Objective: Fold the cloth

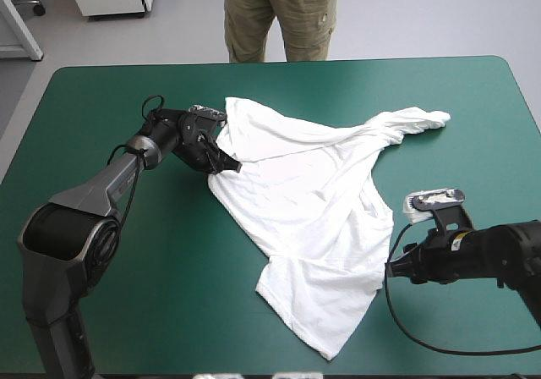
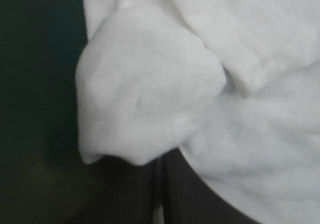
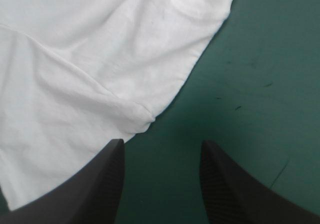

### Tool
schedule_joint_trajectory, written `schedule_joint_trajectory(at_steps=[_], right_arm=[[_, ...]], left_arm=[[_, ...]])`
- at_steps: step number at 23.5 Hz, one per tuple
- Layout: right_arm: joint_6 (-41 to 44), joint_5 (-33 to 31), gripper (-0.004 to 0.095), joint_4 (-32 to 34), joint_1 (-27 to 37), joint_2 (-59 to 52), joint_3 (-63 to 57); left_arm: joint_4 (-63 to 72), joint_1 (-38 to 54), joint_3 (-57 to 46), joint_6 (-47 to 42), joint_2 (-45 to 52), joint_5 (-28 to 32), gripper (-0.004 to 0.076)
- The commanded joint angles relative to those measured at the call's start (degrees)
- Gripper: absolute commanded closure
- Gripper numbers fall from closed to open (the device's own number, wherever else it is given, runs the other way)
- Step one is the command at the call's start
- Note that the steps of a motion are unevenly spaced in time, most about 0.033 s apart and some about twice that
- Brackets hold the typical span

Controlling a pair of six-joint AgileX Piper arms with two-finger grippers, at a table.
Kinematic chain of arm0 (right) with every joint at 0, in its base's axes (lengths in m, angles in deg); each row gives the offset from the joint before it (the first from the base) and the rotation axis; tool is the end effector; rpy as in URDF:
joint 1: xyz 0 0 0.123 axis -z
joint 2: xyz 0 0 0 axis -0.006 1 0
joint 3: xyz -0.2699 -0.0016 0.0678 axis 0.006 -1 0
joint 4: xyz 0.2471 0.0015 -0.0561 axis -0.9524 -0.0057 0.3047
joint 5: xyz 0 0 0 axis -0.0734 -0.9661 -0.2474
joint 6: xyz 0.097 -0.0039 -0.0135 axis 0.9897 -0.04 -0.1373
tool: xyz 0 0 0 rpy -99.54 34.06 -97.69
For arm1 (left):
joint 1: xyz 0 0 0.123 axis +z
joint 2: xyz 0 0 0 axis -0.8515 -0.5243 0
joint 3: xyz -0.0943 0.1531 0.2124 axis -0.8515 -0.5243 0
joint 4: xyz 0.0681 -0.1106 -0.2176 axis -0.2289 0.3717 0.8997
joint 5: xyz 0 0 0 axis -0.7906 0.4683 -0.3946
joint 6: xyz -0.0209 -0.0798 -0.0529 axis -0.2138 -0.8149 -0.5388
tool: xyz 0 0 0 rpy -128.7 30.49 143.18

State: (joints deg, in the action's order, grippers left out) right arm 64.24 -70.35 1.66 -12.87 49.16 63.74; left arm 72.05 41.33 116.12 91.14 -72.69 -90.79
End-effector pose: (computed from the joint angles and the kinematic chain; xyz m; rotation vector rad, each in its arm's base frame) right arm 0.1631 0.0586 0.2942 -0.3506 2.6493 0.3495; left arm 0.4067 -0.1346 0.1981 0.5637 2.7208 -0.1858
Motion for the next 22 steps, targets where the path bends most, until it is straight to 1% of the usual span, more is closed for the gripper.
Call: schedule_joint_trajectory(at_steps=[1, 4, 7, 8, 11, 13, 15, 16, 17, 18, 21, 22], right_arm=[[7.80, 7.46, 0.0445, 5.39, -6.33, 1.14, -2.32], [10.04, 8.96, 0.0380, 6.26, -11.66, 4.56, -2.45], [12.44, 12.38, 0.0329, 7.10, -16.15, 10.48, -2.45], [15.07, 12.67, 0.0328, 8.37, -16.41, 13.66, -2.45], [17.39, 12.13, 0.0331, 10.06, -16.51, 19.48, -2.45], [15.37, 14.65, 0.0331, 7.52, -16.51, 22.52, -2.45], [11.50, 17.68, 0.0333, 1.35, -16.51, 24.85, -2.45], [9.99, 18.21, 0.0382, -1.03, -16.51, 26.00, -2.45], [9.99, 18.10, 0.0451, -0.86, -16.51, 26.52, -2.45], [9.82, 17.96, 0.0546, -0.07, -16.51, 26.76, -2.45], [7.55, 17.47, 0.0909, 0.66, -16.51, 26.63, -2.45], [7.40, 17.33, 0.0916, 0.39, -16.51, 26.39, -2.45]], left_arm=[[0.44, -0.53, 0.57, -0.03, 1.00, -1.33, 0.0733], [0.45, -0.53, 0.57, 0.10, 1.00, -1.43, 0.0733], [0.56, -0.53, 0.57, 0.10, 1.00, -1.88, 0.0733], [0.56, -0.53, 0.57, 0.10, 1.00, -2.02, 0.0733], [0.56, -0.53, 0.57, 0.10, 1.00, -2.50, 0.0733], [0.56, -0.53, 0.57, 0.10, 1.00, -2.62, 0.0733], [0.56, -0.53, 0.57, 0.10, 1.00, -2.62, 0.0733], [0.56, -0.53, 0.57, 0.10, 1.00, -2.62, 0.0733], [0.56, -0.53, 0.57, 0.10, 1.00, -2.62, 0.0733], [0.56, -0.53, 0.57, 0.19, 1.00, -2.62, 0.0733], [0.56, -0.53, 0.57, 0.33, 1.00, -2.62, 0.0733], [0.56, -0.53, 0.57, 0.33, 1.00, -2.81, 0.0733]])
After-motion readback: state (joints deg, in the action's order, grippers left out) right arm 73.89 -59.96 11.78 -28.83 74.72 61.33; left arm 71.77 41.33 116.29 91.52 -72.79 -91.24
